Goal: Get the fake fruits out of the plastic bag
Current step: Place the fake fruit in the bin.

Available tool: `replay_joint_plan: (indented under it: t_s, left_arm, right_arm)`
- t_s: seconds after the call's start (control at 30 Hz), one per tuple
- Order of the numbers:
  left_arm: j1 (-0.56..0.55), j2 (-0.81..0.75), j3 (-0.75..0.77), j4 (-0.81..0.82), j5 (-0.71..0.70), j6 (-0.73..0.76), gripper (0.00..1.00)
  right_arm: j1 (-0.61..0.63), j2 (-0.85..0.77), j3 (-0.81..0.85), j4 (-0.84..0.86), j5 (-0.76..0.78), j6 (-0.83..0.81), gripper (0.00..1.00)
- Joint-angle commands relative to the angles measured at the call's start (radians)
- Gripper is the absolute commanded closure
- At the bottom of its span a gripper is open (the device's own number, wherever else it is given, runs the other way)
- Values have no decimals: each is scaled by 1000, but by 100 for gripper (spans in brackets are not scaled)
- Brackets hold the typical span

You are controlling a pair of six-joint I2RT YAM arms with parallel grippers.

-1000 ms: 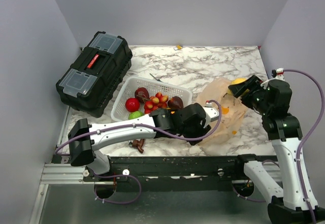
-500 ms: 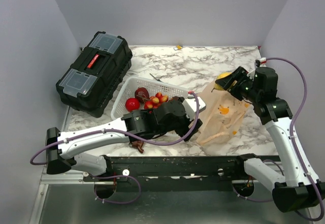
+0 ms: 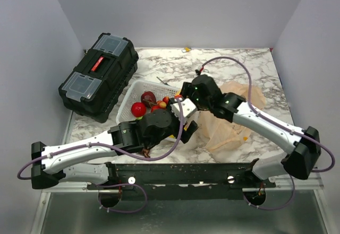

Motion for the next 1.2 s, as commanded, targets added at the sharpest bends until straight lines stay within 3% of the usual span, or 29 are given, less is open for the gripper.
replay_joint_plan:
  t_s: [0.0,0.13,0.63,0.97,1.17]
  left_arm:
    - [-13,-96,-56,120,-94,40,25]
    - [-15,-132,-82,154,-100,45,24]
    - [-27,-116,-72,141,-81,46,24]
    - [-31,-123,-79,149,-84,53,23]
    - [-34,-130,-82,157,-108,75,23]
  right_arm:
    - [46,91,16,-12,133,26,75]
    - [56,137,-17,-19,131,42,70]
    - [74,234,-23,-36,110,47,32]
    - [85,238,-27,-34,113,49,18]
    - [88,215,-16,-43,116,41,17]
